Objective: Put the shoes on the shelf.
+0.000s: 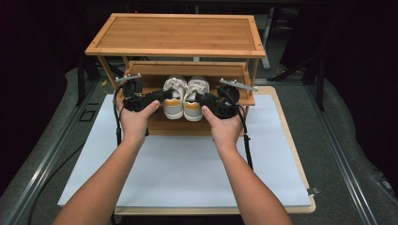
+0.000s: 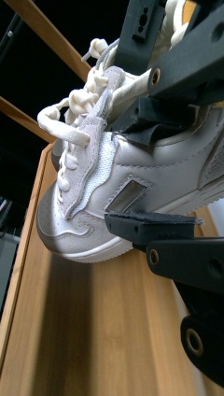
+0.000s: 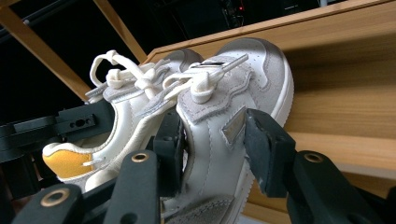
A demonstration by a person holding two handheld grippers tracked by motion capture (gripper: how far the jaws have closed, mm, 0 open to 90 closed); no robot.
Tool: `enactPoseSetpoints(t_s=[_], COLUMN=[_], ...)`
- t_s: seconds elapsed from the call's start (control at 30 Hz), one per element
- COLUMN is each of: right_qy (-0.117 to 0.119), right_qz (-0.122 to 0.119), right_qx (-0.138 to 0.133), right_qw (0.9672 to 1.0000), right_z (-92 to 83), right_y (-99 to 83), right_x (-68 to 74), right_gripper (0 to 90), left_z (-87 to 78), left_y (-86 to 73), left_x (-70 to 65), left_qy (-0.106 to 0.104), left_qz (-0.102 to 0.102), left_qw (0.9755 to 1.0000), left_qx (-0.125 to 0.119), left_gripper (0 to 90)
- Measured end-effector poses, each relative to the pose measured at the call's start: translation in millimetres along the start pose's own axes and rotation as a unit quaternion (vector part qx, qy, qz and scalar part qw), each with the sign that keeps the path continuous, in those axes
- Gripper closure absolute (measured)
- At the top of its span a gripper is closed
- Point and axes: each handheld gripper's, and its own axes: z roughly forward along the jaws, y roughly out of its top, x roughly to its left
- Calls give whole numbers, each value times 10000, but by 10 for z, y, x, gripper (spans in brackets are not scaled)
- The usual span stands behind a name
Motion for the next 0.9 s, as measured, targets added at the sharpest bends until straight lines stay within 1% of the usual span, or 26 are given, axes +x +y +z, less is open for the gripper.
enactPoseSetpoints(t_s=[0.13, 0.2, 0.33, 0.47, 0.53, 0.57, 0.6, 0.63, 0.67, 0.7, 0.77, 0.8, 0.87, 0.9], right_qy=[-18, -16, -88, -104, -114, -106, -115, -120, -140, -138, -172, -110, -105, -120], right_qz=[19, 50, 15, 13, -20, 1, -6, -7, 8, 10, 46, 83, 126, 138], right_qx=[15, -21, 20, 65, 71, 91, 101, 193, 128, 143, 188, 134, 141, 144], right_qw=[10000, 10000, 10000, 9999, 9999, 9999, 9999, 9997, 9998, 9998, 9997, 9998, 9998, 9997], right_z=[46, 68, 107, 153, 178, 189, 200, 198, 219, 225, 230, 246, 263, 276], right_y=[45, 66, 111, 143, 151, 153, 153, 156, 150, 150, 156, 156, 157, 155], right_x=[-25, -30, -49, -74, -87, -91, -97, -100, -100, -107, -116, -128, -141, -143], right_gripper=[587, 588, 588, 589, 589, 589, 589, 589, 590, 590, 590, 589, 590, 591], left_z=[43, 68, 130, 171, 186, 195, 203, 213, 219, 224, 237, 242, 253, 265], left_y=[70, 82, 104, 123, 129, 131, 133, 133, 133, 135, 139, 141, 145, 145], left_x=[8, 23, 51, 83, 100, 106, 119, 123, 124, 133, 147, 154, 179, 184], left_qy=[38, 4, -11, 19, 12, 16, 8, 6, 26, 19, -1, -1, 14, 31], left_qz=[66, -28, -56, -27, -56, -74, -47, -82, -98, -70, -128, -148, -140, -171], left_qw=[10000, 10000, 10000, 10000, 9999, 9999, 9999, 9999, 9998, 9998, 9997, 9997, 9997, 9996], left_qx=[47, 17, 29, 81, 97, 109, 144, 150, 166, 185, 184, 178, 224, 225], left_gripper=[573, 573, 573, 573, 573, 572, 572, 572, 572, 572, 572, 572, 571, 571])
